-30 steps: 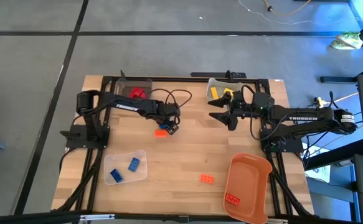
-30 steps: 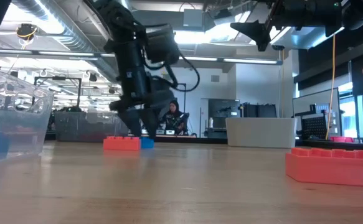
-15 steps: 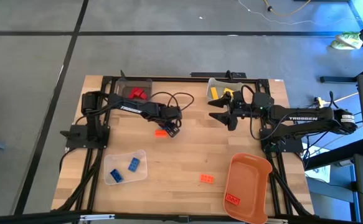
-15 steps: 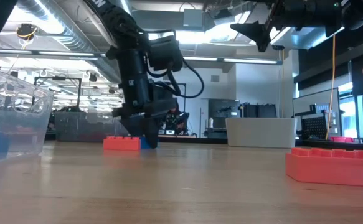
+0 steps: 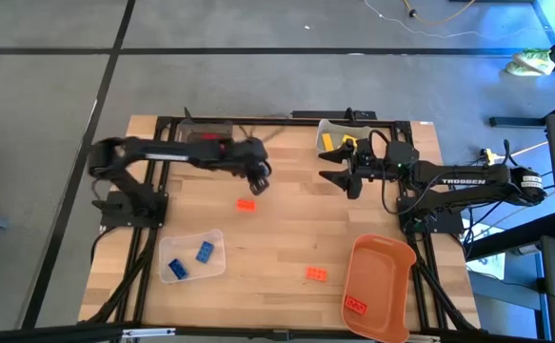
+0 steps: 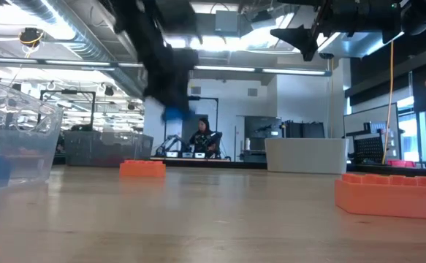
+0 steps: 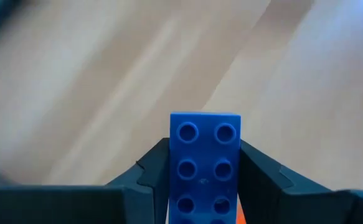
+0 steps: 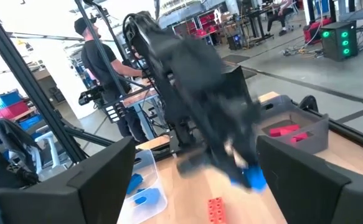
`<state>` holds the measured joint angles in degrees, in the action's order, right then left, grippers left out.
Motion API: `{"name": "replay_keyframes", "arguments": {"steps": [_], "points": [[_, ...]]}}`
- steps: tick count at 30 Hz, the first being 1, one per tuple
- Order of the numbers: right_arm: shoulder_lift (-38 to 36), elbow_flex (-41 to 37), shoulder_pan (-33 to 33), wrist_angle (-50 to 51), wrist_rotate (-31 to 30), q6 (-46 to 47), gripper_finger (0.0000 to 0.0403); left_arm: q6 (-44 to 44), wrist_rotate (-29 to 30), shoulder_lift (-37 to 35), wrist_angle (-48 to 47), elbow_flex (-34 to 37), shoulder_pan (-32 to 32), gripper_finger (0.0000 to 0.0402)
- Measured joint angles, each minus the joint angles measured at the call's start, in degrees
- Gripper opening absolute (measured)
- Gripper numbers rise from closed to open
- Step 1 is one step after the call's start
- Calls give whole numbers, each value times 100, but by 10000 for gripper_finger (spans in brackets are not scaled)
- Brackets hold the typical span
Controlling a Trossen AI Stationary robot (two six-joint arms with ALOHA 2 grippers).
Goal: Sort & place blocks by color
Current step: Put the blue game piece into the transparent bin
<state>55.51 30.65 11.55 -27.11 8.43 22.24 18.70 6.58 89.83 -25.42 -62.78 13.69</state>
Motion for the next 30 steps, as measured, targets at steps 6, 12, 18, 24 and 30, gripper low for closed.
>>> {"name": "replay_keyframes", "arguments": {"steps": [6, 12, 18, 24, 30], "points": [[0, 0, 0, 55, 10, 148, 335, -312, -19, -1587, 1318, 278, -186, 129], [0, 0, 0, 59, 17, 286, 335, 66, -496, -3008, 3948, 1912, -464, 129], [0, 0, 0, 28, 17, 427, 335, 746, -451, -3877, 5100, 3104, -701, 129], [0, 0, 0, -143, 15, 217, 335, 924, -412, -4157, 5217, 3298, -734, 129], [0, 0, 0, -283, -46, 122, 335, 726, -419, -4144, 5184, 3298, -734, 129]]}}
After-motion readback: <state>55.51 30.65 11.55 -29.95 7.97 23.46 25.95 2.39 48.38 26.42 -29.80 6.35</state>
